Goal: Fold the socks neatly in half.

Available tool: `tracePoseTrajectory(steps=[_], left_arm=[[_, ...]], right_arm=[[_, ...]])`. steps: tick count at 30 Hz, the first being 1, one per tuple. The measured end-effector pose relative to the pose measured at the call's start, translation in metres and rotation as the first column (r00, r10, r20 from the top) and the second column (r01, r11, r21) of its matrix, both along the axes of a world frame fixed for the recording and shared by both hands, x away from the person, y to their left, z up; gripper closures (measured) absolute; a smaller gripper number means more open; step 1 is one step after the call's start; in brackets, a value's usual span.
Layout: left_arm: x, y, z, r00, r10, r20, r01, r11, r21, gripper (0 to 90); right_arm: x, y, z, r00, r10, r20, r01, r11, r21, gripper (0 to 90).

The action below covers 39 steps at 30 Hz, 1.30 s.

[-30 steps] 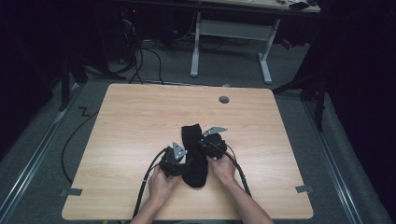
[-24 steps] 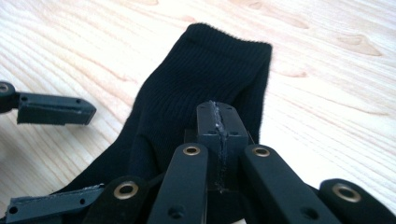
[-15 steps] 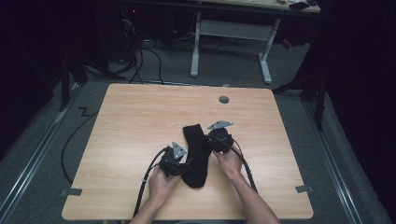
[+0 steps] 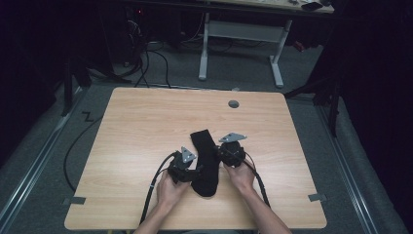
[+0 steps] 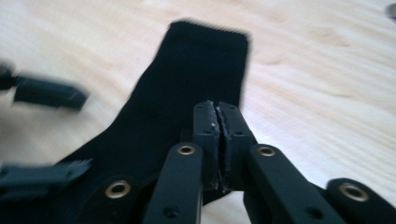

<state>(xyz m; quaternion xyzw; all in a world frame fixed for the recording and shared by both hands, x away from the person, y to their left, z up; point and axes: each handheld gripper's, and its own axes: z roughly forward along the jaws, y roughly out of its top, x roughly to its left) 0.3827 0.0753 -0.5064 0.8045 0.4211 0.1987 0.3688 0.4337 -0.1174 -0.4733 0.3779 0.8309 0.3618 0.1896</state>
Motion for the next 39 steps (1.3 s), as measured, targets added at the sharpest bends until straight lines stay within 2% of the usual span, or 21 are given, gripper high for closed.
tracePoseTrajectory(steps=[1, 4, 5, 6, 9, 12, 13, 16, 20, 24, 27, 29, 32, 34, 35, 39], left_arm=[[0.001, -0.001, 0.001, 1.0000, -0.001, -0.001, 0.001, 0.9999, 0.013, 38.9], [0.004, -0.002, 0.002, 0.9999, 0.010, -0.001, -0.010, 0.9998, 0.019, 38.7], [0.006, -0.002, 0.002, 0.9998, 0.019, -0.001, -0.019, 0.9996, 0.019, 38.7], [0.011, -0.001, 0.002, 0.9996, 0.028, -0.002, -0.028, 0.9995, 0.016, 38.7], [0.023, 0.001, 0.000, 0.9980, 0.061, -0.016, -0.061, 0.9980, -0.019, 37.5], [0.027, 0.002, 0.003, 0.9972, 0.068, -0.031, -0.069, 0.9976, -0.009, 37.8], [0.025, 0.002, 0.005, 0.9972, 0.070, -0.024, -0.070, 0.9975, -0.002, 38.1], [0.015, 0.005, 0.010, 0.9983, 0.058, -0.008, -0.058, 0.9979, -0.028, 37.9], [0.002, 0.009, 0.014, 0.9995, 0.028, -0.017, -0.028, 0.9989, -0.037, 36.5], [-0.007, 0.008, 0.012, 0.9998, 0.008, -0.020, -0.009, 0.9996, -0.025, 36.4], [-0.008, 0.005, 0.007, 0.9996, 0.006, -0.027, -0.006, 1.0000, -0.006, 36.4], [-0.008, 0.004, 0.003, 0.9997, 0.004, -0.022, -0.004, 1.0000, 0.000, 36.5], [-0.006, 0.004, 0.002, 0.9996, 0.015, -0.023, -0.015, 0.9999, -0.005, 36.5], [-0.005, 0.005, 0.001, 0.9995, 0.020, -0.025, -0.020, 0.9998, -0.005, 34.8], [-0.004, 0.005, 0.001, 0.9993, 0.026, -0.027, -0.026, 0.9997, -0.005, 34.3], [-0.003, 0.003, 0.001, 0.9991, 0.033, -0.028, -0.033, 0.9994, 0.006, 34.1]], right_arm=[[0.001, 0.003, -0.004, 0.9998, 0.007, -0.018, -0.008, 1.000, -0.005, 87.7], [0.011, 0.009, -0.017, 0.9988, -0.006, -0.048, 0.005, 1.000, -0.025, 86.8], [0.011, 0.009, -0.017, 0.9988, -0.006, -0.048, 0.005, 1.000, -0.025, 86.8], [0.021, 0.010, -0.023, 0.9980, -0.022, -0.059, 0.021, 1.000, -0.009, 86.3], [0.030, 0.015, -0.022, 0.9980, -0.037, -0.052, 0.036, 0.999, -0.009, 84.8], [0.030, 0.014, -0.020, 0.9982, -0.039, -0.046, 0.040, 0.999, 0.015, 81.7], [0.024, 0.009, -0.015, 0.9986, -0.043, -0.031, 0.045, 0.998, 0.038, 81.3], [0.014, -0.001, -0.008, 0.9991, -0.038, -0.018, 0.039, 0.998, 0.054, 80.5], [0.003, -0.012, -0.005, 0.9992, -0.021, -0.033, 0.023, 0.998, 0.064, 77.5], [0.003, -0.013, -0.009, 0.9979, -0.022, -0.061, 0.027, 0.995, 0.094, 72.6], [0.006, -0.008, -0.014, 0.9962, -0.022, -0.084, 0.031, 0.994, 0.106, 71.4], [0.008, -0.003, -0.018, 0.9953, -0.012, -0.096, 0.021, 0.995, 0.094, 72.5], [0.012, 0.003, -0.024, 0.9935, -0.006, -0.114, 0.013, 0.998, 0.059, 82.5], [0.012, 0.004, -0.024, 0.9945, 0.000, -0.105, 0.005, 0.999, 0.047, 85.0], [0.010, 0.005, -0.021, 0.9963, 0.008, -0.086, -0.005, 0.999, 0.034, 86.5], [0.004, 0.001, -0.011, 0.9987, 0.013, -0.050, -0.011, 1.000, 0.029, 86.8]])
